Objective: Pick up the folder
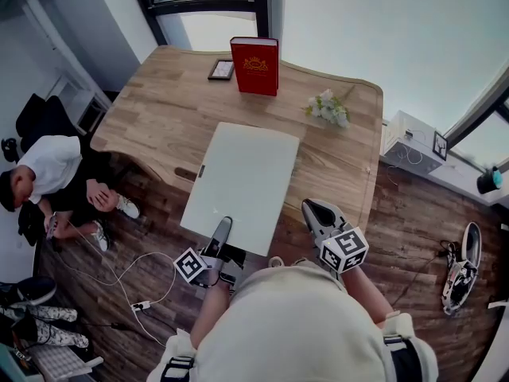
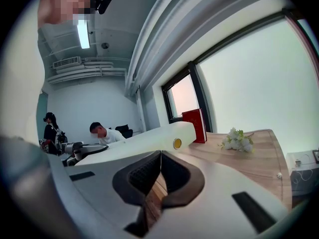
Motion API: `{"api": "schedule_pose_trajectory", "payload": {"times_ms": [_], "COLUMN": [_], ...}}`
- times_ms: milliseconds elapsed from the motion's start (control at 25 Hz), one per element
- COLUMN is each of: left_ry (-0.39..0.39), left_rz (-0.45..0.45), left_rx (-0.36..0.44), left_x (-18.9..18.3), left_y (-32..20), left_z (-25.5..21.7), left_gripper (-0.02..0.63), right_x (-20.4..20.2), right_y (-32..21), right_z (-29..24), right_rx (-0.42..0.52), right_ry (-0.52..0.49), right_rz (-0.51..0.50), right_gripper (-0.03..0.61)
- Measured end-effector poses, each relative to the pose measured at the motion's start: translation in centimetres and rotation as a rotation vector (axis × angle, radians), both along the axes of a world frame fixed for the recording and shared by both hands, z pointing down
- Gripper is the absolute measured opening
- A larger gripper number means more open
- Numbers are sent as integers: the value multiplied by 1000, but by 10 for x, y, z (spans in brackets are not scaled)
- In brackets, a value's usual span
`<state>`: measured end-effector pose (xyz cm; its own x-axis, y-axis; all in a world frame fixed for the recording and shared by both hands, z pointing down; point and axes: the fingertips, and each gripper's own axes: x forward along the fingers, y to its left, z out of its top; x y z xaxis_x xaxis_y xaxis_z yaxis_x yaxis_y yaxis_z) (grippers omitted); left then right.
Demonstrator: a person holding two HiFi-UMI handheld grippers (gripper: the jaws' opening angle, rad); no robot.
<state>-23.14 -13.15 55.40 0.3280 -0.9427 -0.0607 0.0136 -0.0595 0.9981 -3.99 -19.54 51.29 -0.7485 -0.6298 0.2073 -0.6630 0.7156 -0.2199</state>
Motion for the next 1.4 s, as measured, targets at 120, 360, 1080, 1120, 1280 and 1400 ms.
{"api": "schedule_pose_trajectory", "payload": {"times_ms": [120, 360, 1080, 1120, 1280, 1400], "left_ry": [2, -11, 4, 5, 14, 15], "left_rz": [-4, -7, -18, -17, -18, -18], "left_rx": [6, 1, -2, -1, -3, -6], "left_x": [-1, -3, -2, -2, -1, -1], "left_y": [-1, -8, -12, -13, -12, -11], "left_z": [-1, -2, -7, -7, -6, -4], "left_gripper": [287, 287, 287, 287, 287, 287], "right_x": [3, 4, 12, 12, 12, 13], "right_y": [-2, -9, -9, -9, -9, -8], "right_z": [-1, -2, 2, 2, 3, 4], "right_rx": [5, 2, -4, -4, -4, -6], "right_ry": [-5, -10, 0, 0, 1, 2], "right_rz": [4, 14, 29, 30, 31, 32], "right_gripper": [19, 18, 18, 18, 18, 18]}}
